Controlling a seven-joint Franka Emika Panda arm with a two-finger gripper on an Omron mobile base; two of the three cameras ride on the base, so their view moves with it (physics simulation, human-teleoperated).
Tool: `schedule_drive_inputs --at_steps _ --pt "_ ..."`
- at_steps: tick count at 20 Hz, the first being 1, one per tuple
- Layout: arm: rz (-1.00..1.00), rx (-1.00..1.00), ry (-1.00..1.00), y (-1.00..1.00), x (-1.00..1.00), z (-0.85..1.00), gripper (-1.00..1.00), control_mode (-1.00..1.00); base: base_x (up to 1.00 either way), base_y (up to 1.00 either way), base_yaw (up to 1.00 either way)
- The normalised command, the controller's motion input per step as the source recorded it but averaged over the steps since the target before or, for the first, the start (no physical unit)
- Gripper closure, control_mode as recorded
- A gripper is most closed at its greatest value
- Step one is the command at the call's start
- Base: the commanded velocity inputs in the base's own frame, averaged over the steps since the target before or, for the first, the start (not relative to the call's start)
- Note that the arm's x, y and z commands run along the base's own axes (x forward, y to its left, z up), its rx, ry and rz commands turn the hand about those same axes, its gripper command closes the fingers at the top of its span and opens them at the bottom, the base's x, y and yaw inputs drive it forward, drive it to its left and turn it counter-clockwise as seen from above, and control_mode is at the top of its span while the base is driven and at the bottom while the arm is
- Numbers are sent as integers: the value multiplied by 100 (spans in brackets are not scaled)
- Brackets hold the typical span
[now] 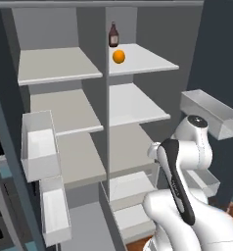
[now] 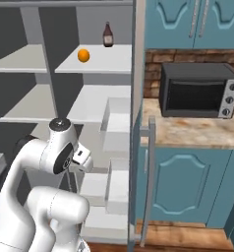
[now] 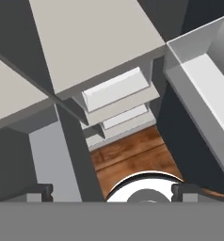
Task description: Take the garlic and orange from the fridge shelf and place them in the freezer drawer to begin freezing them.
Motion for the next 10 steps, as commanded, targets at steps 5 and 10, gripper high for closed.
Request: schedule_drive_inputs --at_steps 5,10 --pt "0 0 0 0 0 0 -100 100 60 0 7" --pt "0 0 0 0 0 0 -100 100 31 0 2"
